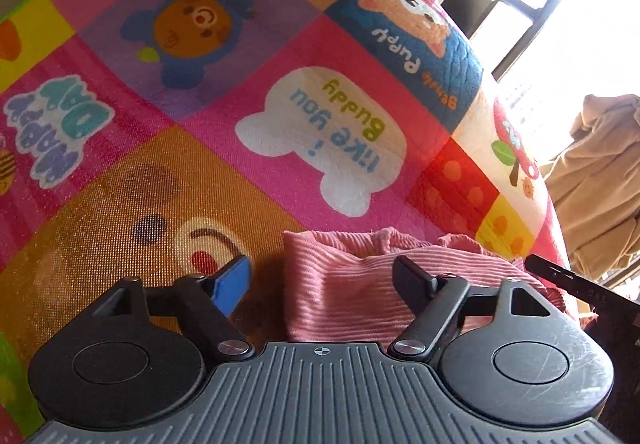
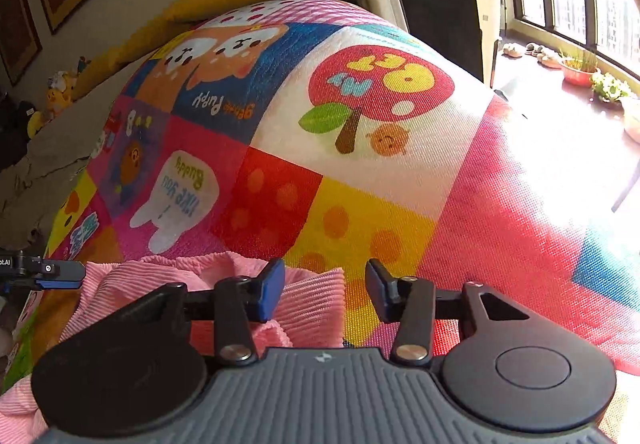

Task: Fold clothes

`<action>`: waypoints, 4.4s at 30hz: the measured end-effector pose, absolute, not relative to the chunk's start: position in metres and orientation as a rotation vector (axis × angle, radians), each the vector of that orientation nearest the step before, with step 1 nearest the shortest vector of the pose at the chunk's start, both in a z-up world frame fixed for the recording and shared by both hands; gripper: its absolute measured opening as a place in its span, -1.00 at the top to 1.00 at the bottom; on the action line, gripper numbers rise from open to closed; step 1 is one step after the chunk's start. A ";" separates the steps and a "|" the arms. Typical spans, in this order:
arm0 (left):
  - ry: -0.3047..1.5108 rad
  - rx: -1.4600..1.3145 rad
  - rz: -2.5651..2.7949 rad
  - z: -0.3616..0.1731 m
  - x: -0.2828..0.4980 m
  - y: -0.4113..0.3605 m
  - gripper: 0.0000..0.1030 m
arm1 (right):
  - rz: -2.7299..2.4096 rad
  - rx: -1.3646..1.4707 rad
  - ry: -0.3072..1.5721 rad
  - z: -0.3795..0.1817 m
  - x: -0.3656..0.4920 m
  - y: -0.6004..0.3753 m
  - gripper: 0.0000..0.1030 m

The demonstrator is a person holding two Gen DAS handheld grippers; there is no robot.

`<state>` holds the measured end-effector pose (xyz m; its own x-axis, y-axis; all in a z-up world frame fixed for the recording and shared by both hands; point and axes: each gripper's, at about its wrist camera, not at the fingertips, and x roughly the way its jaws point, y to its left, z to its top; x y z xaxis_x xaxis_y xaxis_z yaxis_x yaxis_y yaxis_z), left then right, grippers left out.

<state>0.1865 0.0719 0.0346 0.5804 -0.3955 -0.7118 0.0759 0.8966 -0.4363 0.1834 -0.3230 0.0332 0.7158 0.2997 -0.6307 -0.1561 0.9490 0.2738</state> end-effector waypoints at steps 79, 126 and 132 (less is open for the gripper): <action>0.748 -0.092 -0.522 0.065 0.022 0.074 -0.85 | 0.408 -0.154 0.686 0.052 0.019 -0.276 -1.00; 0.770 -0.241 -0.361 0.046 0.040 0.053 -0.90 | 0.211 -0.133 0.584 0.033 0.049 -0.271 -1.00; 0.844 -0.574 -0.492 0.038 0.023 0.100 -0.90 | 0.352 0.248 0.631 0.052 0.037 -0.328 -1.00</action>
